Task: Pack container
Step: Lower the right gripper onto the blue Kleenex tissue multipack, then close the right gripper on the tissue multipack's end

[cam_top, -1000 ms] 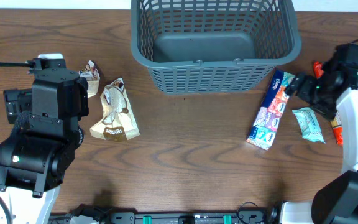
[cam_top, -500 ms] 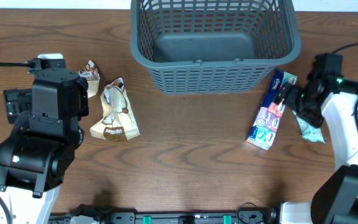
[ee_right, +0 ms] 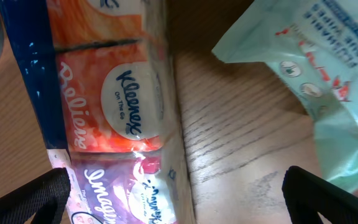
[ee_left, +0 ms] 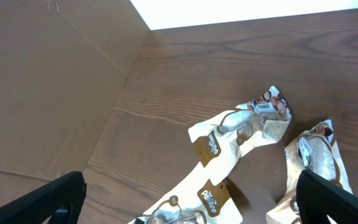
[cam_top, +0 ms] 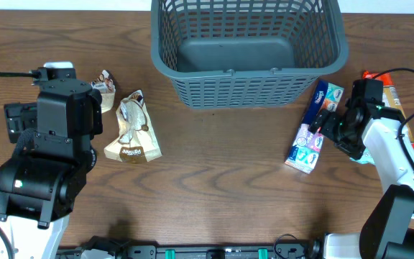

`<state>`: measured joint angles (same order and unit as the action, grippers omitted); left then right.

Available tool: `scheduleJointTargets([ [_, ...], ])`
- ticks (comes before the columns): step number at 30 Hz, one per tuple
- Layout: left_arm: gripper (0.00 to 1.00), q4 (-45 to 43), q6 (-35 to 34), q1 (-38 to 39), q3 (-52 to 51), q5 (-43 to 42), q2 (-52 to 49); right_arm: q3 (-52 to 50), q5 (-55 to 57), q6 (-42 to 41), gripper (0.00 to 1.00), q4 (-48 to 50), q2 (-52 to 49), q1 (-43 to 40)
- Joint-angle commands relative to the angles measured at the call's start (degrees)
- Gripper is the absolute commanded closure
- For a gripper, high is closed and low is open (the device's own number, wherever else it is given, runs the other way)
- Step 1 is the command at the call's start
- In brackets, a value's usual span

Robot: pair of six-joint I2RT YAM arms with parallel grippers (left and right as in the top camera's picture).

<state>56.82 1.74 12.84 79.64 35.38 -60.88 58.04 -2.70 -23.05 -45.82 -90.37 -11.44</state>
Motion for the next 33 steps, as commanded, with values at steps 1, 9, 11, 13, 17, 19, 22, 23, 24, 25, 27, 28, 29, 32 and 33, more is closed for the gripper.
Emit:
scheduleJointTargets([
  [1, 0.01, 0.2, -0.1, -0.3, 0.9, 1.1, 0.0, -1.3, -1.4, -0.7, 0.01, 0.7, 0.0, 0.4],
  [9, 0.01, 0.2, -0.1, -0.3, 0.9, 1.1, 0.0, -4.1, -2.1, -0.7, 0.01, 2.4, 0.0, 0.4],
  [11, 0.01, 0.2, -0.1, -0.3, 0.9, 1.1, 0.0, -4.8, -2.3, -0.7, 0.01, 2.9, 0.0, 0.4],
  [13, 0.01, 0.2, -0.1, -0.3, 0.9, 1.1, 0.0, -5.6, -2.3, -0.7, 0.01, 3.5, 0.0, 0.4],
  [17, 0.01, 0.2, -0.1, -0.3, 0.9, 1.1, 0.0, -7.6, -3.5, -0.3, 0.01, 5.1, 0.0, 0.4],
  [19, 0.01, 0.2, -0.1, -0.3, 0.9, 1.1, 0.0, -8.4, -4.5, -0.1, 0.01, 5.9, 0.0, 0.4],
  [22, 0.01, 0.2, -0.1, -0.3, 0.9, 1.1, 0.0, -8.8, -4.5, -0.1, 0.01, 6.3, 0.0, 0.4],
  [23, 0.01, 0.2, -0.1, -0.3, 0.9, 1.1, 0.0, -8.8, -4.5, -0.1, 0.01, 6.4, 0.0, 0.4],
  [24, 0.02, 0.2, -0.1, -0.3, 0.9, 1.1, 0.0, -8.8, -4.7, 0.0, 0.01, 6.4, 0.0, 0.4],
  [25, 0.01, 0.2, -0.1, -0.3, 0.9, 1.1, 0.0, -8.8, -4.9, 0.0, 0.01, 6.5, 0.0, 0.4],
  [27, 0.01, 0.2, -0.1, -0.3, 0.9, 1.1, 0.0, -8.8, -6.6, 1.3, 0.01, 7.0, 0.0, 0.4],
  [28, 0.01, 0.2, -0.1, -0.3, 0.9, 1.1, 0.0, -8.8, -7.0, 1.4, 0.01, 7.2, 0.0, 0.4],
  [29, 0.01, 0.2, 0.0, -0.3, 0.9, 1.1, 0.0, -8.8, -7.3, 1.4, 0.01, 7.3, 0.0, 0.4],
  [32, 0.01, 0.2, -0.1, -0.3, 0.9, 1.1, 0.0, -8.8, -8.2, 1.4, 0.01, 7.6, 0.0, 0.4],
  [33, 0.01, 0.2, -0.1, -0.3, 0.9, 1.1, 0.0, -8.8, -8.3, 1.4, 0.01, 7.7, 0.0, 0.4],
])
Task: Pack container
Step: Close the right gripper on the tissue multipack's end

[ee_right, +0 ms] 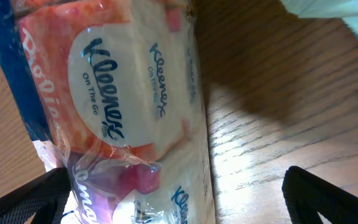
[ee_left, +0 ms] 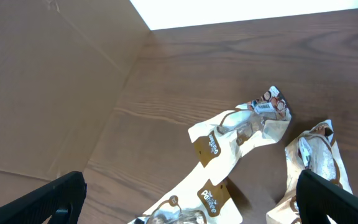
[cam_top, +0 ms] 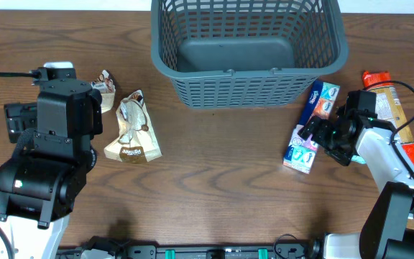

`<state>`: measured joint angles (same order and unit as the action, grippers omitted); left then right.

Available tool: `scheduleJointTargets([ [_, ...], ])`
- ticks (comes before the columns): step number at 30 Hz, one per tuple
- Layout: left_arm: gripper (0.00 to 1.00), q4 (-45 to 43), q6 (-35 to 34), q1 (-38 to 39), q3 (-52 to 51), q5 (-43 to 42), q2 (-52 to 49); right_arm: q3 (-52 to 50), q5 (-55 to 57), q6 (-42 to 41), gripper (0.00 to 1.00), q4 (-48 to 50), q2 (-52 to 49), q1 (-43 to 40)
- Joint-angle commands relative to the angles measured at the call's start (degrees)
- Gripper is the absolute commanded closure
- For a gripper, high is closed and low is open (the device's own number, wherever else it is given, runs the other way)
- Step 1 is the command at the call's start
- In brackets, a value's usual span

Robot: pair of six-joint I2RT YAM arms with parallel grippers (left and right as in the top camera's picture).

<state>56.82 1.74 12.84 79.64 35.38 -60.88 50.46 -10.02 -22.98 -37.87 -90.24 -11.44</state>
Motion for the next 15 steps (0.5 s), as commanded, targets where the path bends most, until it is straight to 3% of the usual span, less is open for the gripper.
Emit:
scheduleJointTargets([
  [1, 0.01, 0.2, -0.1, -0.3, 0.9, 1.1, 0.0, -1.2, -1.0, 1.3, 0.01, -0.2, -0.1, 0.4],
  [15, 0.01, 0.2, -0.1, -0.3, 0.9, 1.1, 0.0, -1.2, 1.2, 0.9, 0.01, -0.5, -0.1, 0.4],
])
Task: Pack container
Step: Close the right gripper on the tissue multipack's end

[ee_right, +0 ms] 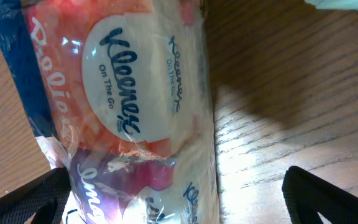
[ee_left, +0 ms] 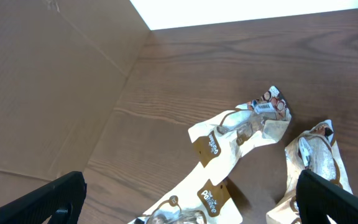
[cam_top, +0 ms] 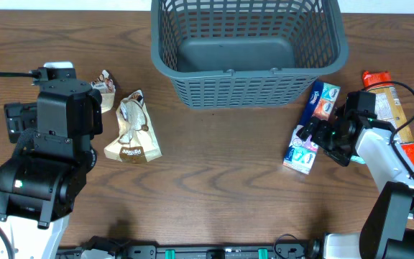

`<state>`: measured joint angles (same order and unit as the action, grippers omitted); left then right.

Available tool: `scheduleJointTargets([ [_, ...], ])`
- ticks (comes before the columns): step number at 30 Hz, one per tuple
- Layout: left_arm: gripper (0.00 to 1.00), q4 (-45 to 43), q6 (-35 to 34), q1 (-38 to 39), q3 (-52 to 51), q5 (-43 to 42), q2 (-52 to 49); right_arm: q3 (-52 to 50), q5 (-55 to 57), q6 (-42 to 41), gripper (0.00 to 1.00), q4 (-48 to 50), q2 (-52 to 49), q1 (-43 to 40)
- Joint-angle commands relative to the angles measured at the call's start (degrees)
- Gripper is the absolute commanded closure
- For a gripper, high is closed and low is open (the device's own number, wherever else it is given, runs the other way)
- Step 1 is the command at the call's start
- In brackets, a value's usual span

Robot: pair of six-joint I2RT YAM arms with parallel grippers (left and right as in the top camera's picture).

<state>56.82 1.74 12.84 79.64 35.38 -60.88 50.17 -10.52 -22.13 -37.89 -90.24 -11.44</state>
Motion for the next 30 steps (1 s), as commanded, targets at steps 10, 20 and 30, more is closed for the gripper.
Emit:
scheduleJointTargets([
  [10, 0.01, 0.2, 0.0, -0.3, 0.9, 1.1, 0.0, -1.8, 4.0, 0.1, 0.01, -0.5, -0.1, 0.4],
  [20, 0.01, 0.2, -0.1, -0.3, 0.9, 1.1, 0.0, -3.5, 5.9, 0.1, 0.01, -0.4, -0.1, 0.4],
  [30, 0.01, 0.2, -0.1, -0.3, 0.9, 1.1, 0.0, -4.2, 6.2, 0.3, 0.06, -0.3, -0.1, 0.4],
])
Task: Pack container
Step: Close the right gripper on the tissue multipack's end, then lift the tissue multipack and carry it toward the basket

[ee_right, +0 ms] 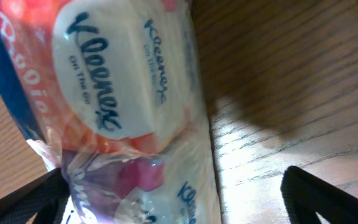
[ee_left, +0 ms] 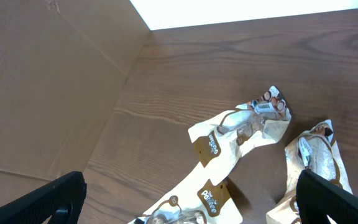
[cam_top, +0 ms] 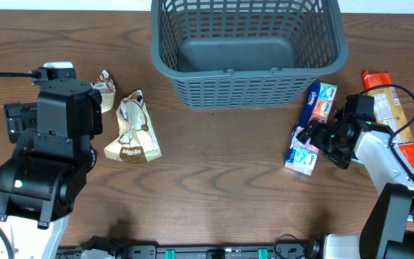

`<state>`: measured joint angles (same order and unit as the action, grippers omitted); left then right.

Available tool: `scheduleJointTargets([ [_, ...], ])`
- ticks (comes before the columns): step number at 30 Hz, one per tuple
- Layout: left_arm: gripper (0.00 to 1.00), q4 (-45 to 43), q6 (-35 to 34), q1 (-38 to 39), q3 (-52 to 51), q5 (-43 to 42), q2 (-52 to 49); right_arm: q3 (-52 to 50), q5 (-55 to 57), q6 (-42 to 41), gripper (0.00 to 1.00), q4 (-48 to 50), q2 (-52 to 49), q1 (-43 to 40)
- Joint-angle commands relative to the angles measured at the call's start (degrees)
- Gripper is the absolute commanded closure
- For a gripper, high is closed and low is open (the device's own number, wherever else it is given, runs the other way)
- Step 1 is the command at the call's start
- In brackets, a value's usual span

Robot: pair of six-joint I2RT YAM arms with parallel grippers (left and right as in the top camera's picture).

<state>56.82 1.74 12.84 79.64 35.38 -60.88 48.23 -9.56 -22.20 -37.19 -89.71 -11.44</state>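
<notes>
The grey plastic basket stands at the back middle of the table. A Kleenex tissue pack lies right of it and fills the right wrist view. My right gripper is open, low over the pack's near half, one finger at the pack's left edge, the other over bare wood. Two brown-and-cream snack packets lie at the left. The left gripper hangs open above the packets, touching nothing.
A red-and-orange packet lies by the right table edge behind my right arm. The left arm's bulky body covers the table's left front. The basket's near wall stands just beyond the tissue pack.
My right gripper has come slightly closer to the tissue pack, which looms a little larger and more tilted in its wrist view. The left arm and snack packets have not moved.
First my right gripper was open beside the tissue pack, with a teal wipes pack showing at its right. Then it stood further left over the pack, the wipes gone from view. It has stayed there, open, edging closer. The left arm stayed still throughout.
</notes>
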Motion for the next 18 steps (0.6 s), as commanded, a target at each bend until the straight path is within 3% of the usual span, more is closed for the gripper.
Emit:
scheduleJointTargets([
  [1, 0.01, 0.2, -0.1, -0.3, 0.9, 1.1, 0.0, -2.3, 5.3, 0.4, 0.14, -1.0, -0.6, 0.4],
  [7, 0.01, 0.2, -0.1, -0.3, 0.9, 1.1, 0.0, -2.3, 5.2, 0.4, 0.99, -1.0, -0.6, 0.4],
  [18, 0.01, 0.2, 0.0, -0.3, 0.9, 1.1, 0.0, -2.2, 5.3, -0.1, 0.99, -1.0, 0.7, 0.4],
])
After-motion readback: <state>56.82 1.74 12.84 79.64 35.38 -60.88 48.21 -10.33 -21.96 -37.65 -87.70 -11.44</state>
